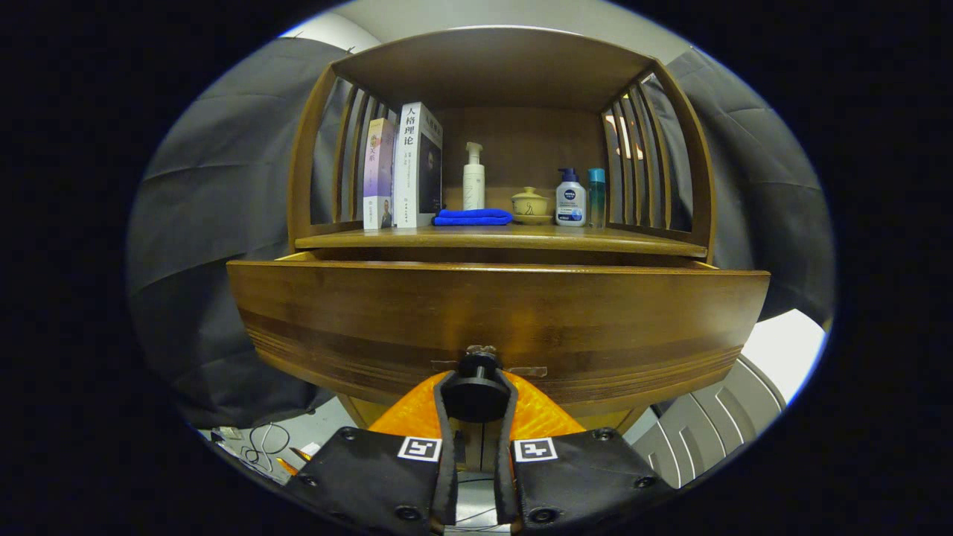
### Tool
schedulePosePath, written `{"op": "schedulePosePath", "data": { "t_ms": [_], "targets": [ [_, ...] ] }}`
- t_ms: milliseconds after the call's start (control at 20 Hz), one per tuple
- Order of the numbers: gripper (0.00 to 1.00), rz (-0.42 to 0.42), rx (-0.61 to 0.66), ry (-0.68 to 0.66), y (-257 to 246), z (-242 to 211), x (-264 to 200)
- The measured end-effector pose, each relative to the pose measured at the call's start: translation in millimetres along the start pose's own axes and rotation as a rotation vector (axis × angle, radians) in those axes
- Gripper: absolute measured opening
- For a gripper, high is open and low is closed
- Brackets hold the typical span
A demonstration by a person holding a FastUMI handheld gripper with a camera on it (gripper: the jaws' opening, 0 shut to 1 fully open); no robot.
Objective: Pull open the drawer, take out the items inside it, and place them on the countertop above the cabinet.
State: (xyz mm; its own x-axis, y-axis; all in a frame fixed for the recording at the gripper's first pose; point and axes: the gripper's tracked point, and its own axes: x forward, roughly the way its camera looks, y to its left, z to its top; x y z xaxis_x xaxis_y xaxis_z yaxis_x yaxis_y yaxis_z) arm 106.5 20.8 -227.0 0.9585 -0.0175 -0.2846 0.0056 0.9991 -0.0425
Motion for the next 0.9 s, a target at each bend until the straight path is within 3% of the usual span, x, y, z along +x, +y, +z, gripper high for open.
{"op": "schedulePosePath", "data": {
  "t_ms": [900],
  "targets": [
    [0.21,0.055,-0.037,0.029,17.3,-34.0,-80.0]
  ]
}}
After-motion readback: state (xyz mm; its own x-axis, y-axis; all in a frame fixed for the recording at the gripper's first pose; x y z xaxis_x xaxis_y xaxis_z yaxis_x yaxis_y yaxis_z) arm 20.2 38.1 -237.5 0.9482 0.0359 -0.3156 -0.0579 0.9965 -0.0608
